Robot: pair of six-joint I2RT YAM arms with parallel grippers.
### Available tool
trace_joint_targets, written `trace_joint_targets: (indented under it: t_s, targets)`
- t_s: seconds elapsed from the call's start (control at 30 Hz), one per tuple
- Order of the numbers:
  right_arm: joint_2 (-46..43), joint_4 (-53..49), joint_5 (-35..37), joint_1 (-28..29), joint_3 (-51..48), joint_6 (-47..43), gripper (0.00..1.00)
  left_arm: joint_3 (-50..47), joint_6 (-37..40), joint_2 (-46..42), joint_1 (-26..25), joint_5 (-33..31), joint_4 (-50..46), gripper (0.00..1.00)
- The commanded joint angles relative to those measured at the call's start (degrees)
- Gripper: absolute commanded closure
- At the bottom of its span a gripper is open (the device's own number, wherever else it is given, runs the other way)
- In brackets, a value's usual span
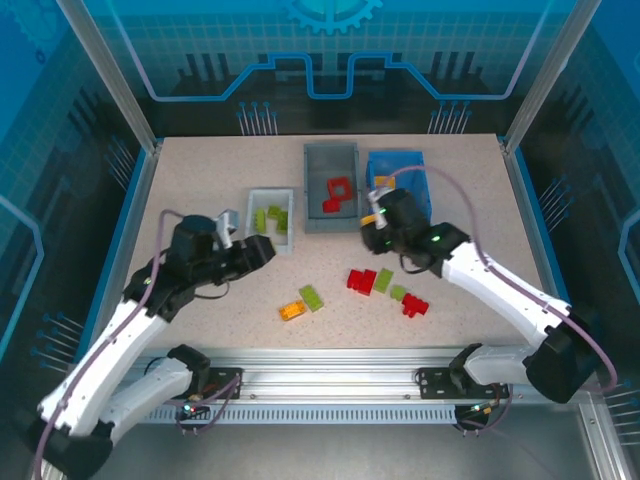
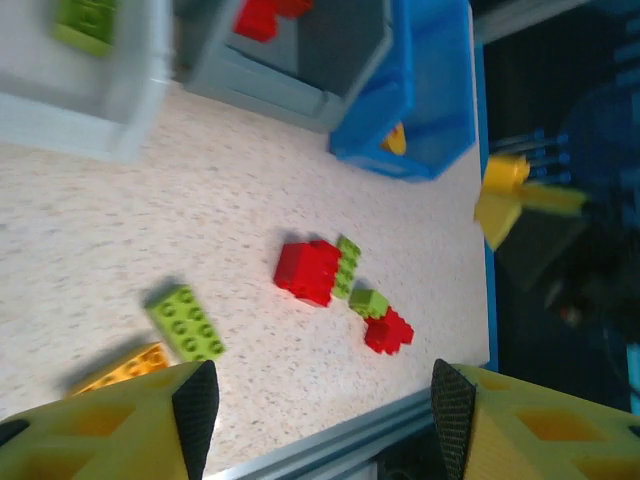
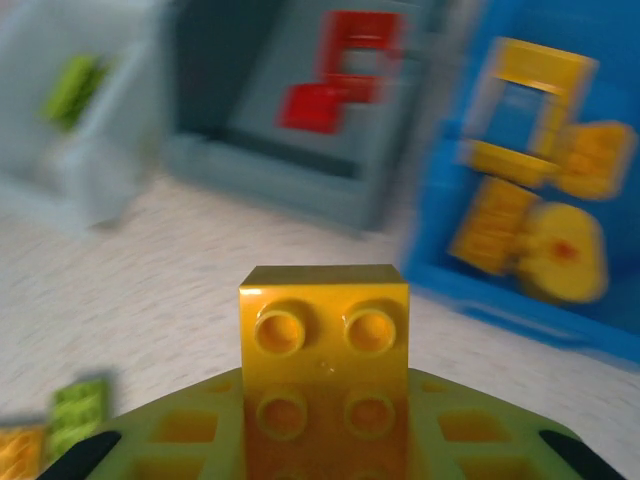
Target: Sort the legos into containers by color
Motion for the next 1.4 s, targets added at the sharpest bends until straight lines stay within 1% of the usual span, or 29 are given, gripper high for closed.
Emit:
trace_joint_targets:
  t_s: [0.0, 0.1, 0.17, 0.23, 0.33, 0.5, 0.57, 0.63, 0.77, 0.9, 0.97, 1.1, 1.2, 1.3, 1.37]
  targets:
    - [3.3, -0.9, -4.4, -8.7, 0.4, 4.0, 0.70, 6.8, 2.5, 7.9, -7.6, -5.4, 8.7, 0.38]
    - [12.6, -3.9, -4.7, -13.6, 6.7, 5.1, 0.70, 10.9, 4.0, 15.2, -13.5, -9.2, 11.5, 0.39]
    - [18.6, -6.0, -3.5, -15.2, 11.3, 6.0, 0.70, 12.8, 4.2, 19.1, -16.2, -10.4, 13.5, 0.39]
    - [23.9, -8.2, -1.3, -15.8, 15.9, 6.6, 0.70, 14.5, 4.7, 22.2, -18.5, -11.7, 14.8, 0.39]
    - [31.0, -13.2, 4.6, -15.8, 23.4, 7.2, 0.69, 16.3, 4.9, 25.3, -21.1, -12.8, 15.6, 0.39]
    - [40.3, -21.8, 13.0, -15.3, 33.9, 8.3, 0.69, 16.3, 4.9, 26.7, -22.7, -13.2, 16.4, 0.39]
    - [42.6, -23.4, 15.7, -14.4, 36.6, 8.2, 0.68, 15.8, 4.9, 26.4, -22.8, -13.3, 16.4, 0.40]
    - [44.5, -24.5, 17.8, -13.8, 38.3, 8.2, 0.65, 15.4, 5.0, 26.1, -22.8, -13.4, 16.4, 0.39]
    - [47.5, -25.9, 19.6, -12.9, 41.2, 8.9, 0.53, 14.8, 5.1, 25.3, -22.8, -13.5, 15.9, 0.39]
    - [46.9, -25.0, 20.2, -11.0, 42.2, 8.2, 0.41, 14.1, 5.0, 24.1, -22.8, -14.0, 15.3, 0.39]
    - [45.4, -24.5, 20.1, -9.4, 42.7, 7.8, 0.38, 13.7, 5.2, 23.5, -22.8, -14.4, 14.5, 0.39]
    - [41.4, -24.3, 19.6, -7.5, 43.3, 8.2, 0.40, 12.5, 4.6, 22.4, -22.8, -14.9, 13.1, 0.39]
    - [36.0, -23.8, 19.8, -6.1, 42.5, 9.0, 0.44, 10.6, 4.1, 21.6, -22.8, -15.1, 12.1, 0.38]
    - [30.1, -22.7, 19.8, -5.1, 39.9, 9.9, 0.46, 8.8, 3.8, 20.7, -22.8, -16.0, 11.0, 0.38]
    - [24.7, -20.9, 19.3, -4.7, 36.3, 9.9, 0.47, 8.0, 4.0, 20.3, -22.8, -16.5, 9.1, 0.38]
